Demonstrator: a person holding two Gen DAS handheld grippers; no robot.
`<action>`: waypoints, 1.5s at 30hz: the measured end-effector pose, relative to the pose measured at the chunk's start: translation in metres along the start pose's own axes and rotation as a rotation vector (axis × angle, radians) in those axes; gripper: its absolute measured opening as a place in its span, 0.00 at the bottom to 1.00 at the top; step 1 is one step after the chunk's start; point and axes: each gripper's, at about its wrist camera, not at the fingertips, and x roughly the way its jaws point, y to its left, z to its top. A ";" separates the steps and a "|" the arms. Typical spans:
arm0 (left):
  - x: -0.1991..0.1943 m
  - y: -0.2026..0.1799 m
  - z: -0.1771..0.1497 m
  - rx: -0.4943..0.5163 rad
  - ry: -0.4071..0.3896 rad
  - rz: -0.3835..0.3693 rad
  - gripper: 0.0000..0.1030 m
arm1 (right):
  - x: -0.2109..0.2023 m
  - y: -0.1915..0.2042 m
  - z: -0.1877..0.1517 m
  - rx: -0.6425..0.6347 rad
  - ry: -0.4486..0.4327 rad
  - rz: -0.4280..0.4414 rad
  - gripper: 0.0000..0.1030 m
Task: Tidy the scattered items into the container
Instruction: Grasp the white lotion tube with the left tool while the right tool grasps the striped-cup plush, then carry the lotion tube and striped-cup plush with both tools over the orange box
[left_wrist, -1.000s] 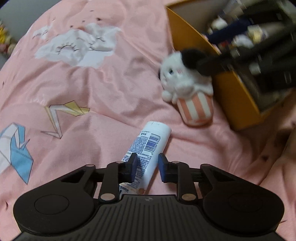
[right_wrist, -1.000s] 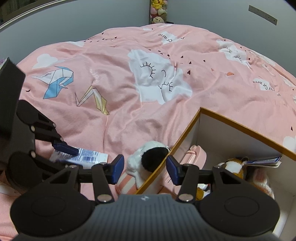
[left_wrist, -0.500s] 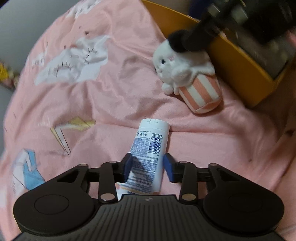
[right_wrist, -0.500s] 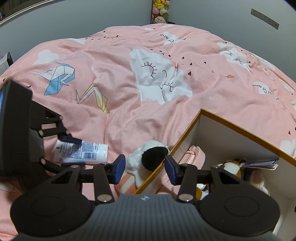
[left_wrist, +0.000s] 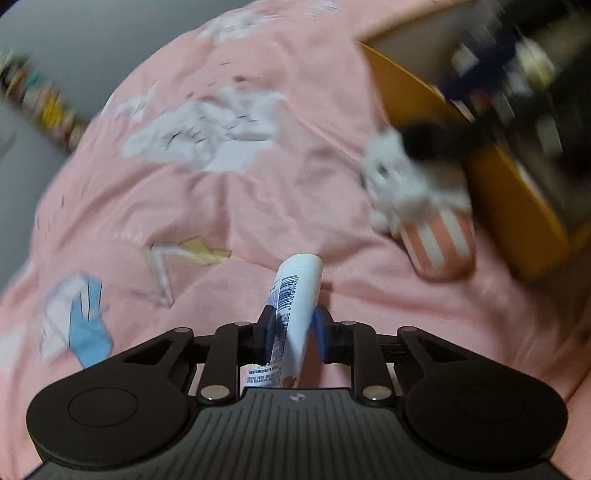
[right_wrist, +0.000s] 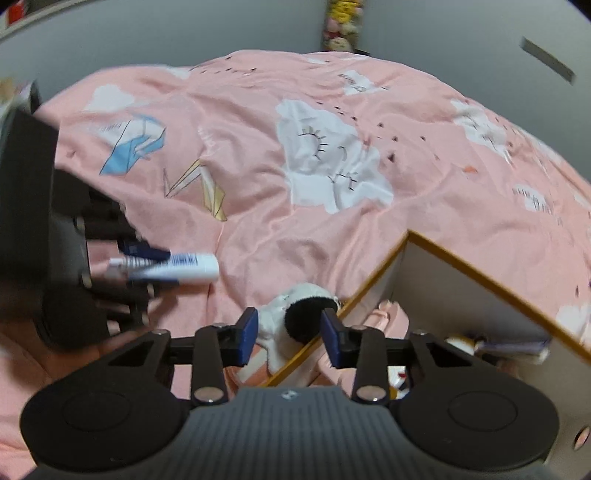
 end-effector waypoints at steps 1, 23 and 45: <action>0.000 0.008 0.001 -0.063 0.005 -0.020 0.24 | 0.002 0.002 0.002 -0.040 0.010 -0.003 0.39; 0.004 0.029 -0.004 -0.237 0.002 -0.056 0.24 | 0.064 0.020 0.037 -0.636 0.361 0.055 0.24; -0.075 0.070 -0.007 -0.571 -0.231 -0.259 0.21 | -0.060 0.020 0.048 -0.576 0.001 -0.077 0.10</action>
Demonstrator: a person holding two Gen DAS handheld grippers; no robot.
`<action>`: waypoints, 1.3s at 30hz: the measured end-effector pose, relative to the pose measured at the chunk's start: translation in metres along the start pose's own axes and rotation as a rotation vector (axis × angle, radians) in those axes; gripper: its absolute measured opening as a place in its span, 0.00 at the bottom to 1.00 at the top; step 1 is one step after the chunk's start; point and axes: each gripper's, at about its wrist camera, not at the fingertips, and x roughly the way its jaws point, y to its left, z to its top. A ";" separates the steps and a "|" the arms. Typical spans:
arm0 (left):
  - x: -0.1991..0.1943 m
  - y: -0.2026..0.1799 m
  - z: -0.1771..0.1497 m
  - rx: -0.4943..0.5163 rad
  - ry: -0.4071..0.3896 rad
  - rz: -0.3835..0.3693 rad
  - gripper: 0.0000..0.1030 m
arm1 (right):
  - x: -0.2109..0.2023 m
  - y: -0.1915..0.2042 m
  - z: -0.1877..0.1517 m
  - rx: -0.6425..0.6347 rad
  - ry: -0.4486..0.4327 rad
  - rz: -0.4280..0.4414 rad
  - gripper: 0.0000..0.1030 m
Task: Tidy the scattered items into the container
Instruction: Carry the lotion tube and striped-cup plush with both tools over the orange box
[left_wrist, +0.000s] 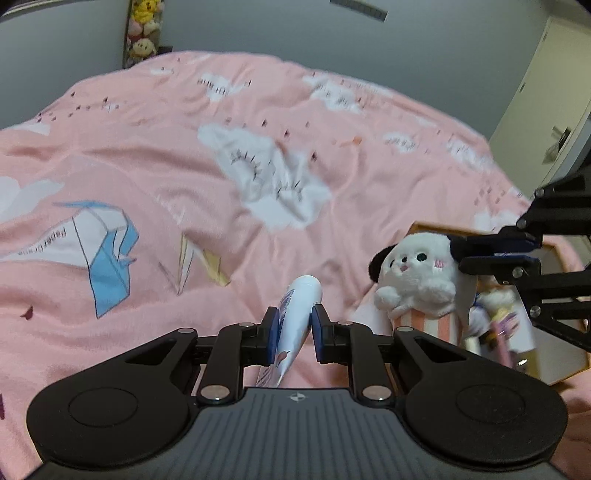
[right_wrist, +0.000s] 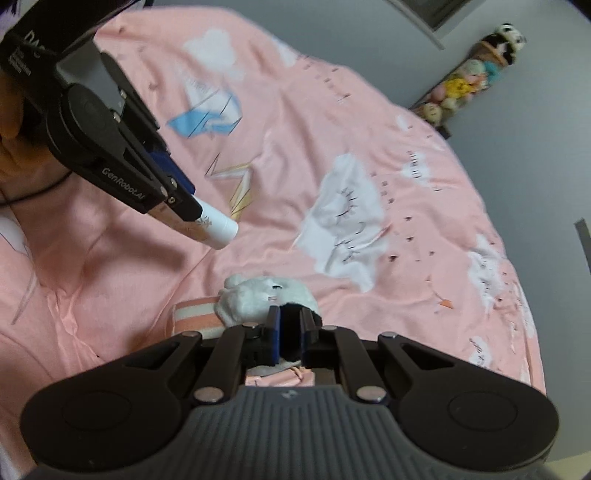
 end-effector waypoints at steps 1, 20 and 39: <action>-0.005 -0.004 0.002 0.002 -0.015 -0.010 0.21 | -0.007 -0.003 -0.002 0.016 -0.008 -0.011 0.10; -0.008 -0.154 0.041 0.073 -0.091 -0.430 0.21 | -0.099 -0.056 -0.119 0.206 0.125 -0.209 0.10; 0.102 -0.216 0.014 -0.081 0.084 -0.506 0.21 | -0.045 -0.061 -0.206 0.015 0.236 -0.140 0.10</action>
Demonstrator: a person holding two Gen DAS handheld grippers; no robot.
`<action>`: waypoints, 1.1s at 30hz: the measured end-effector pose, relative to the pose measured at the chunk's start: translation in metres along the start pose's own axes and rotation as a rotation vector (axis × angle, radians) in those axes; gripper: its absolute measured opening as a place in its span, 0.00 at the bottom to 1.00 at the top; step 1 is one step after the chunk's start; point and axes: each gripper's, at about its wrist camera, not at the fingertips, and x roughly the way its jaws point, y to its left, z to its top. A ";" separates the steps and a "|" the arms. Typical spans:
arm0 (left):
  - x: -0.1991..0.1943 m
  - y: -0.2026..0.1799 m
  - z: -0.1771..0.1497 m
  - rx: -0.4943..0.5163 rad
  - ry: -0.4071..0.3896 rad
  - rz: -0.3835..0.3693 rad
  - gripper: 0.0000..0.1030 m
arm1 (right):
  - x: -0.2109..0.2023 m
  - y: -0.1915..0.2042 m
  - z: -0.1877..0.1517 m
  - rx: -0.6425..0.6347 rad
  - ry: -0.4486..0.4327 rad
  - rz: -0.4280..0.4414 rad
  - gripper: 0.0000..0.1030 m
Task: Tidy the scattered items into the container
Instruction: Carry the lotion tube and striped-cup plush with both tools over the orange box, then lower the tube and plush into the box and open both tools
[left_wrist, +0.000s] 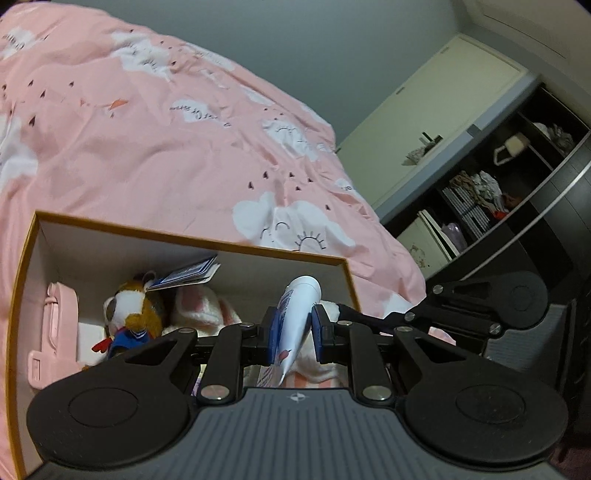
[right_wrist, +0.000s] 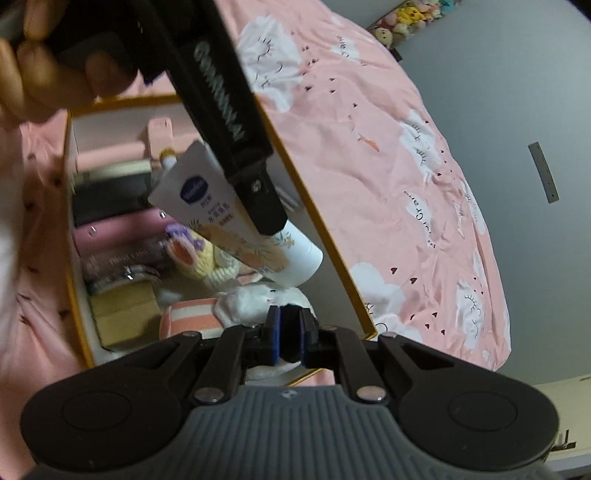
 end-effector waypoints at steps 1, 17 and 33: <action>0.001 0.002 0.001 -0.007 0.000 0.005 0.20 | 0.005 0.001 -0.001 -0.003 0.001 -0.002 0.10; 0.006 0.004 0.002 -0.027 0.024 0.026 0.21 | 0.046 0.014 -0.010 0.024 -0.037 0.042 0.15; 0.023 -0.032 -0.025 -0.013 0.105 -0.053 0.21 | -0.062 0.042 -0.048 0.430 -0.112 -0.141 0.40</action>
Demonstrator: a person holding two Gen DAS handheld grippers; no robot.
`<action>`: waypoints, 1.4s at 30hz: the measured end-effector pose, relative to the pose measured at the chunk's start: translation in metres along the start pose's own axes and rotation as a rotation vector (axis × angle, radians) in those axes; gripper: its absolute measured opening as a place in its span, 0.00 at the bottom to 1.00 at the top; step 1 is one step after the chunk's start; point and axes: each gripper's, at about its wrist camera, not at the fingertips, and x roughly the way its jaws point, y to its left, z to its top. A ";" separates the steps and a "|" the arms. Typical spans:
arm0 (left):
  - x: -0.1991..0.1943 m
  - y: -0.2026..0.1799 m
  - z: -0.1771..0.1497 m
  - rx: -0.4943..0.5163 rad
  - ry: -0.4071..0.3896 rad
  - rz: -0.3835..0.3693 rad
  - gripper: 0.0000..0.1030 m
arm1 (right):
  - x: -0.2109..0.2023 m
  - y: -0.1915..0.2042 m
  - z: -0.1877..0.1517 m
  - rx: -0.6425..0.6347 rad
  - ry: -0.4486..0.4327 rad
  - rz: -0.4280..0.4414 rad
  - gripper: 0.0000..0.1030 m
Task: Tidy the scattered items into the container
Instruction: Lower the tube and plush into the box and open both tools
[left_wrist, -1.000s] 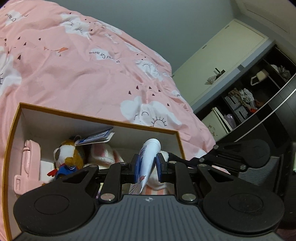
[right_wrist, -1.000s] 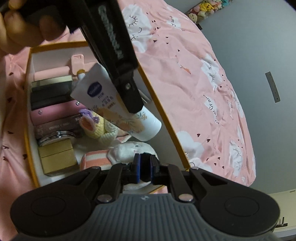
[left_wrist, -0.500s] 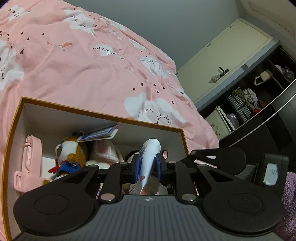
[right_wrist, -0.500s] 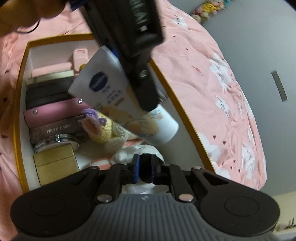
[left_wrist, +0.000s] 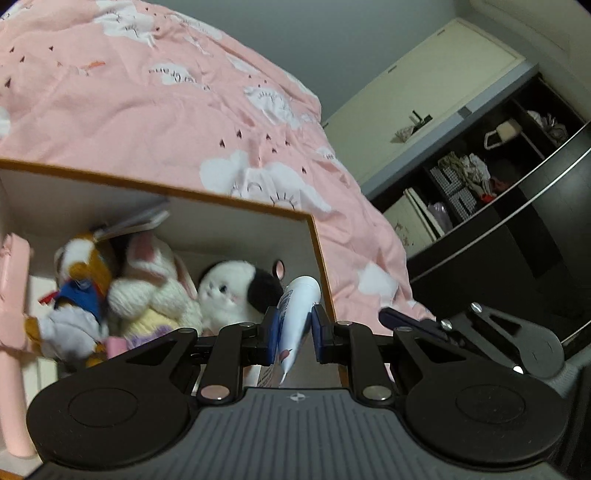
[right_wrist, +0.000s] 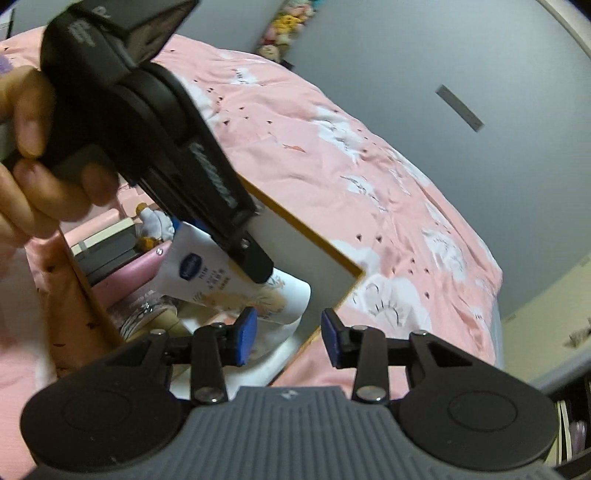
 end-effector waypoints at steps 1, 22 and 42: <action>0.003 -0.002 -0.001 -0.008 0.005 0.002 0.21 | -0.003 0.003 -0.004 0.007 0.004 -0.016 0.40; 0.066 -0.005 -0.023 -0.041 0.197 0.075 0.20 | 0.023 0.012 -0.034 0.190 0.048 -0.037 0.39; -0.057 -0.029 -0.031 0.344 -0.127 0.390 0.55 | 0.018 0.009 -0.016 0.483 0.048 -0.077 0.16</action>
